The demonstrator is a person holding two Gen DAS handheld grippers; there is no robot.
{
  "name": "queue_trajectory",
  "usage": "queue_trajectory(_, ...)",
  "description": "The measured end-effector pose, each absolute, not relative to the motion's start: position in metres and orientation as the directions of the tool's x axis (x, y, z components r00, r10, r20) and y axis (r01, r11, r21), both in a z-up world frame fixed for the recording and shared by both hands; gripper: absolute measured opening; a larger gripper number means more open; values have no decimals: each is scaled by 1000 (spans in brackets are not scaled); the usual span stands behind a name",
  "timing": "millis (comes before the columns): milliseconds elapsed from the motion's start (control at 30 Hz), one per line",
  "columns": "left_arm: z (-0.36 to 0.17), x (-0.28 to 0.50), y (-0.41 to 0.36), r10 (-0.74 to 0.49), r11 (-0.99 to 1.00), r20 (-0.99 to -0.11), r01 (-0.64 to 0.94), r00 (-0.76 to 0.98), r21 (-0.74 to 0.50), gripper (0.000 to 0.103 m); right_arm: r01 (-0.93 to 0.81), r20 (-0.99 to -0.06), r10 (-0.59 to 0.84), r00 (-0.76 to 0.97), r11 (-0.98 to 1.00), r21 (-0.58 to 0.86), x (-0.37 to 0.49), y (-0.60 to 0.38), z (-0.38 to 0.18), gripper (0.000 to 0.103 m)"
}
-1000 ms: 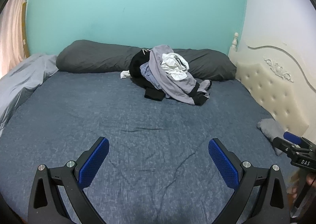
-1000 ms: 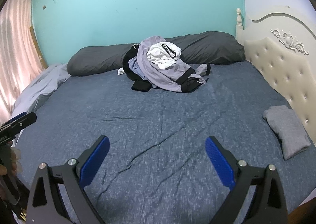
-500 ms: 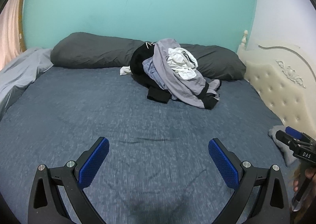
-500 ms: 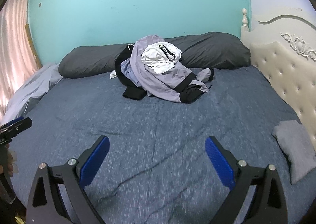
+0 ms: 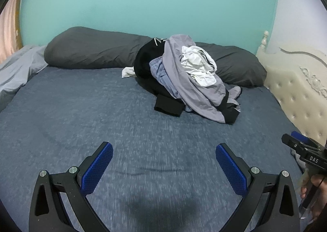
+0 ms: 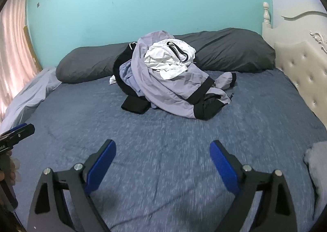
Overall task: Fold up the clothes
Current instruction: 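Move the right tool to the clothes pile and grasp the white shirt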
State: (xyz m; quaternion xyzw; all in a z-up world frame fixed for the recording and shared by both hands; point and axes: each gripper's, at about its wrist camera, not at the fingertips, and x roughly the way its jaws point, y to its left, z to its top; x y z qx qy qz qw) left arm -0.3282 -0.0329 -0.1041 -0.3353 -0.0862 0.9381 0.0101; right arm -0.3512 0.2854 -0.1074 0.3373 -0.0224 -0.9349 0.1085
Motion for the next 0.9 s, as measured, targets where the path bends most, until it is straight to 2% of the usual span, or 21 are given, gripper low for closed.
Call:
queue_trajectory(167, -125, -369, -43, 65, -985, -640, 55, -765, -165, 103, 199, -627, -230, -744, -972, 121, -406, 281, -126, 83)
queue_trajectory(433, -146, -425, -54, 46, -987, -648, 63, -760, -145, 103, 220, -613, -248, -750, -968, 122, -478, 273, -146, 77)
queue_trajectory(667, -157, -464, -66, 35, -984, -658, 89, -752, -155, 103, 199, -618, -264, -740, -964, 175, -533, 270, -159, 76)
queue_trajectory(900, -172, -493, -77, 24, -982, -676, 109, -736, -154, 103, 230, -606, -266, -749, -963, 138, -578, 256, -162, 76)
